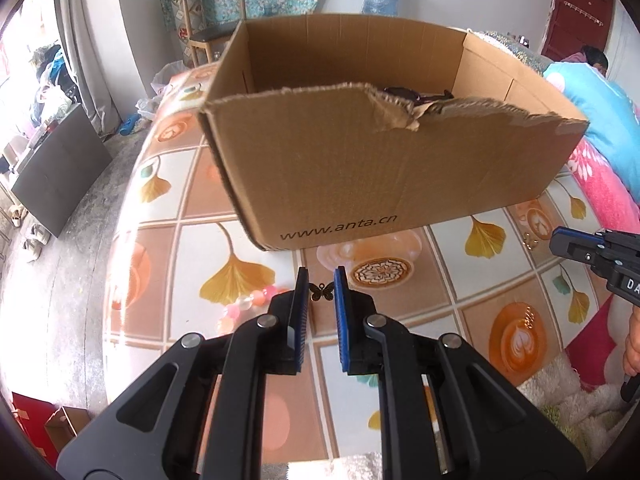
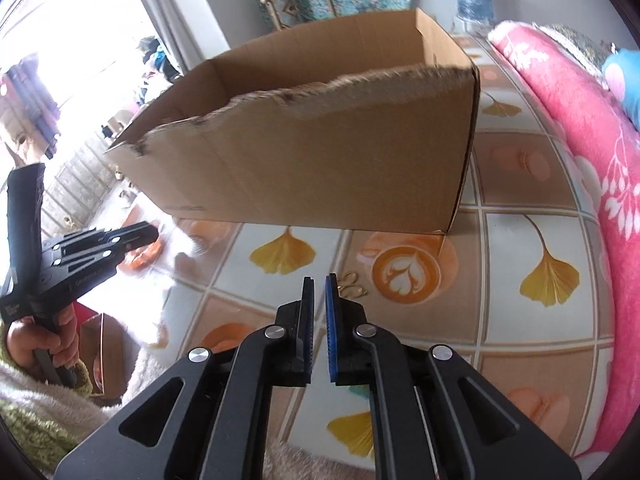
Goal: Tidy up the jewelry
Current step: 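Close the left tool on a small gold butterfly piece while the right tool holds the earring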
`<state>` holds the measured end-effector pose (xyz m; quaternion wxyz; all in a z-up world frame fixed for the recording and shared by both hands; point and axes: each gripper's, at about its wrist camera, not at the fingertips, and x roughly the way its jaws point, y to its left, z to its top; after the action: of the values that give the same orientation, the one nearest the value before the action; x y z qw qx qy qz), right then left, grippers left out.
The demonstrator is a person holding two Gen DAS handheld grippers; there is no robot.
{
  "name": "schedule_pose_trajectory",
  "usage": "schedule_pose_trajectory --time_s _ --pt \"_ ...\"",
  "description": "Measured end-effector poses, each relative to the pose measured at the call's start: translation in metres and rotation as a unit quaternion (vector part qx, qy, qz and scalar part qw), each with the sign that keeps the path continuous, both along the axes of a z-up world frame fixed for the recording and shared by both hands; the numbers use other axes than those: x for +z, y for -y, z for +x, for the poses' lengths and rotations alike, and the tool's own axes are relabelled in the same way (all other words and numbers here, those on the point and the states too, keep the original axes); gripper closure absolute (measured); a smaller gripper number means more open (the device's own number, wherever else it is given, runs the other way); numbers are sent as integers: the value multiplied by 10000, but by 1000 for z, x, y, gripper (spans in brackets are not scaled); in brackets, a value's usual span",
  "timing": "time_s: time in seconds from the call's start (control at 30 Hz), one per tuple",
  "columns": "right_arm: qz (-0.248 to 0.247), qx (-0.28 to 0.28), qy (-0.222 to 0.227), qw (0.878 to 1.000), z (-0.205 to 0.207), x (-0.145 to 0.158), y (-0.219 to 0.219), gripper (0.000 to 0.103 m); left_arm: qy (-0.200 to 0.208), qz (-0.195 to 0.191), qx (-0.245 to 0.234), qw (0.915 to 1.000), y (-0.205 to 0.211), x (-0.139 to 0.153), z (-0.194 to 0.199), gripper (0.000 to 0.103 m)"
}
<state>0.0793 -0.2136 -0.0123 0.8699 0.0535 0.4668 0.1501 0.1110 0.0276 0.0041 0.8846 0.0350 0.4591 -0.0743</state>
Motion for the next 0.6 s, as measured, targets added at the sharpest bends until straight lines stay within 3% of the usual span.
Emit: schedule_pose_trajectory --time_s 0.13,0.23,0.27,0.43,0.57,0.6 --pt "-361 -26 1 9993 2 -2 -5 94 40 -28 16 10000 -3 0 -5 91" --pt "-496 -90 -9 9987 12 -7 -7 67 50 -31 22 10000 -2 0 -7 91" --pt "-543 -74 10 9985 15 -8 -7 66 59 -37 23 10000 -2 0 -5 91" --pt "-830 113 -86 9964 26 -21 -13 67 111 -69 52 9999 -2 -1 -6 91" --pt "-968 259 -94 9949 26 -23 -14 90 127 -78 69 9999 -3 -1 -8 91" --pt "-934 266 -113 9952 26 -23 -14 90 130 -84 81 9998 -4 -2 -8 91"
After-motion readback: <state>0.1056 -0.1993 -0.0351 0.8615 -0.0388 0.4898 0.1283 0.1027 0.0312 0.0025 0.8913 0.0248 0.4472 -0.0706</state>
